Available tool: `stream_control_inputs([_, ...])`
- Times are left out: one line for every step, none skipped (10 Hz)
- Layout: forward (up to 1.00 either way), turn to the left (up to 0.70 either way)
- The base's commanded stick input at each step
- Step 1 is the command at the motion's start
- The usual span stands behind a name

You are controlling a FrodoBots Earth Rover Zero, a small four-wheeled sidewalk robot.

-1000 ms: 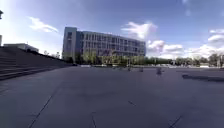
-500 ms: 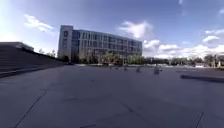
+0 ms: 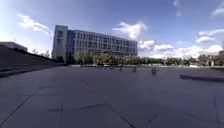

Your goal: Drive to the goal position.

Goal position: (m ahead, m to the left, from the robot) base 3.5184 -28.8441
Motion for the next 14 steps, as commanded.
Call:
stream_control_inputs([0.70,-0.14])
stream_control_inputs([0.70,-0.14])
stream_control_inputs([0.70,-0.14])
stream_control_inputs([0.70,-0.14])
stream_control_inputs([0.70,-0.14])
stream_control_inputs([0.70,-0.14])
stream_control_inputs([0.70,-0.14])
stream_control_inputs([0.70,-0.14])
stream_control_inputs([0.70,-0.14])
stream_control_inputs([0.70,-0.14])
stream_control_inputs([0.70,-0.14])
stream_control_inputs([0.70,-0.14])
stream_control_inputs([0.70,-0.14])
stream_control_inputs([0.70,-0.14])
